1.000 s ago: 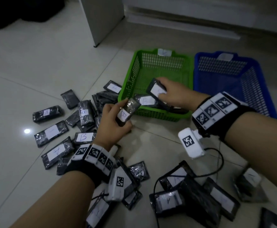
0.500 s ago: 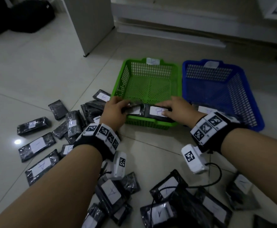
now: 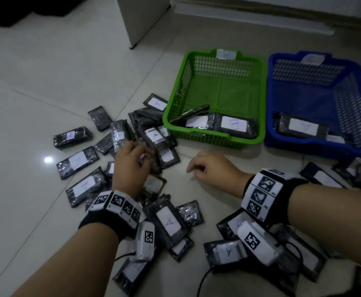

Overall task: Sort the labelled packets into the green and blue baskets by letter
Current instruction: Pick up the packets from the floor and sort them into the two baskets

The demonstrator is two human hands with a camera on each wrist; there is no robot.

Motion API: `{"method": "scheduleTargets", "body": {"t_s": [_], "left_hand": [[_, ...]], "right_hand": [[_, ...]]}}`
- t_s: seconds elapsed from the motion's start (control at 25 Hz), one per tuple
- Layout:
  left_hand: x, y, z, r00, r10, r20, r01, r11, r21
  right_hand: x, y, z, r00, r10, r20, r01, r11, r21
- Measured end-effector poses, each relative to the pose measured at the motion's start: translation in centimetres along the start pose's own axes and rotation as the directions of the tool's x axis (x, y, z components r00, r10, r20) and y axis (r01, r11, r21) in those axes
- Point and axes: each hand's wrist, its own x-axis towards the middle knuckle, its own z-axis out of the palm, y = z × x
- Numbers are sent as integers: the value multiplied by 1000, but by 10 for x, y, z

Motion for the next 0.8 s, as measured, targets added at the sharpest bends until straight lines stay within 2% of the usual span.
{"method": "scheduleTargets", "body": {"t_s": [0.04,0.12,0.16,0.24,0.32,0.36,0.44,0.52,0.6,0.64,0.72,0.8], "left_hand": [[-12,-7,-4,998,-22,58,21,999,27],[-34,-23,-13,979,-32,200,9,993,114],[-41,-28,-13,959,-26,281,-22,986,165],[-48,-34,-12,924,-39,380,-58,969,241],[-45,-31,-11,910,-38,412,-86,956,280],[-42,-28,-12,905,-49,424,-87,951,296],[-35,-24,-13,895,-100,435,-54,943,328],[-30,-21,-14,884,-130,450,-23,948,318],[-22,-17,-17,866,-125,484,40,982,183],[-17,-15,-20,852,-132,506,104,991,84],[-6,-9,-27,815,-166,556,266,958,-104],[3,1,-29,794,-204,572,442,841,-313]], "right_hand": [[-2,-1,8,988,15,151,-6,998,-59],[-6,-4,28,909,55,413,46,972,-231],[-9,-5,35,875,74,479,86,948,-305],[-13,-8,46,857,58,512,175,902,-395],[-11,-9,47,871,41,489,174,906,-385],[-7,-9,44,884,52,464,123,933,-338],[4,-6,31,929,105,354,-38,981,-193],[12,-5,13,960,134,244,-152,987,58],[16,-8,-2,975,131,179,-187,919,348],[17,-11,-9,981,116,154,-169,901,399],[19,-17,-21,996,50,74,-72,939,337],[21,-21,-30,1000,4,-12,0,951,308]]}}
